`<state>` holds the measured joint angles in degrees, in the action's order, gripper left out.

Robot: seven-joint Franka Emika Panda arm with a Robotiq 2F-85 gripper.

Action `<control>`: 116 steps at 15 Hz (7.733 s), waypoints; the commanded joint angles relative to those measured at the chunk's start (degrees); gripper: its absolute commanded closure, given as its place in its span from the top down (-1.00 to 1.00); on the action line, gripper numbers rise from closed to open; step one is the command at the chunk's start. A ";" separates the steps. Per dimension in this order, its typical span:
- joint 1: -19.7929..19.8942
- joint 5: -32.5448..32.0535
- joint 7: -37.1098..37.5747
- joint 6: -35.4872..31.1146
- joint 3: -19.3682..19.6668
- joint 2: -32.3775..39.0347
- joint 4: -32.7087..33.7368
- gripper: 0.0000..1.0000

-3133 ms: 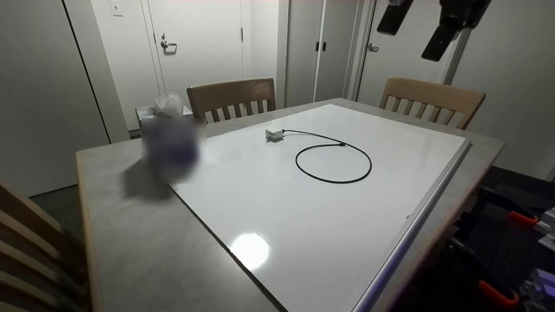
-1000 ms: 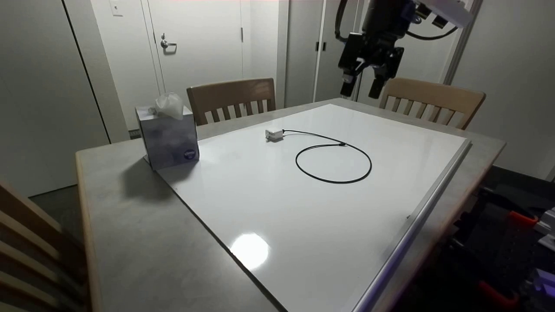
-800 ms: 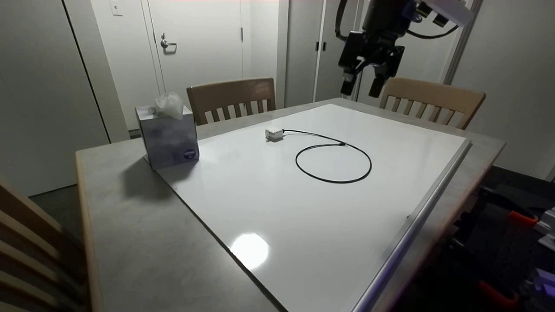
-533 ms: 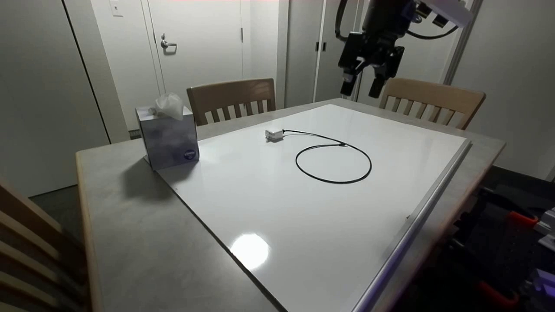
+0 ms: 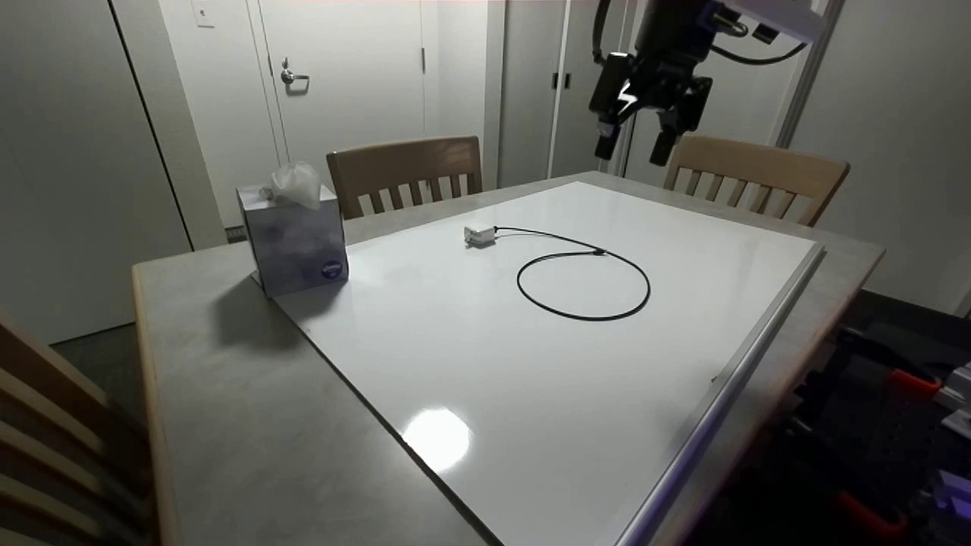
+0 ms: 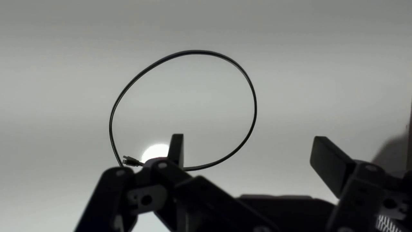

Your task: Unwind the charger cable and stretch it along the board

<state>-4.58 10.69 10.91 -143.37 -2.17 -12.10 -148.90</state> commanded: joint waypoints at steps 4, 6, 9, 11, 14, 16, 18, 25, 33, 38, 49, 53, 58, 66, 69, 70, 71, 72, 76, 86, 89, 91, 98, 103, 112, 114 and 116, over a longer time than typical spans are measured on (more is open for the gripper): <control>3.51 -0.46 2.16 0.55 1.47 9.34 9.53 1.00; 3.85 0.09 2.08 0.91 2.06 12.84 12.91 1.00; 3.52 1.05 0.70 0.46 2.08 11.49 11.67 1.00; 3.53 2.85 -1.58 0.74 2.09 14.57 14.33 1.00; 3.31 1.33 2.12 0.16 2.35 15.59 14.96 1.00; 2.90 -2.21 10.92 0.24 2.67 16.31 15.59 1.00; 2.48 -6.22 19.64 0.73 2.76 17.07 16.53 1.00; 0.94 -17.66 40.60 2.48 2.92 21.39 23.07 1.00; 0.87 -15.16 44.96 2.31 4.05 32.49 34.94 1.00; 1.57 -7.96 40.47 -2.73 2.98 39.69 42.62 1.00; -2.23 -5.07 40.63 -2.07 5.46 43.59 46.52 1.00; -2.30 -2.60 41.17 -4.73 4.23 46.87 48.31 1.00; -0.43 3.25 41.77 -13.95 2.50 50.35 47.55 1.00; 6.37 15.89 35.46 -14.35 -3.94 52.31 49.06 1.00; 7.91 16.92 32.36 -8.16 -4.89 52.85 51.22 1.00; 8.53 17.02 31.09 -5.26 -5.10 53.30 52.18 1.00; 8.74 17.03 30.07 -2.16 -4.98 53.59 53.14 1.00; 8.37 16.55 29.89 0.90 -4.23 53.98 54.23 1.00; 4.93 13.43 34.74 7.48 0.46 55.63 57.79 1.00; 0.42 8.44 43.75 9.75 3.24 61.26 65.30 1.00; 0.44 7.64 45.24 9.67 3.79 61.46 65.08 1.00; 0.56 6.85 46.10 10.42 4.53 61.35 64.71 1.00; 0.18 5.28 48.64 12.58 5.78 62.14 65.57 1.00; -1.39 3.09 53.22 12.03 6.84 62.36 65.86 1.00; -4.07 -3.13 61.76 9.62 9.48 63.53 66.77 1.00; -4.64 -4.41 63.54 8.45 9.87 64.12 67.56 1.00; -5.01 -5.36 64.94 7.31 10.05 64.73 68.34 1.00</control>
<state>-8.50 7.10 73.47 -134.19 6.68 50.48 -82.96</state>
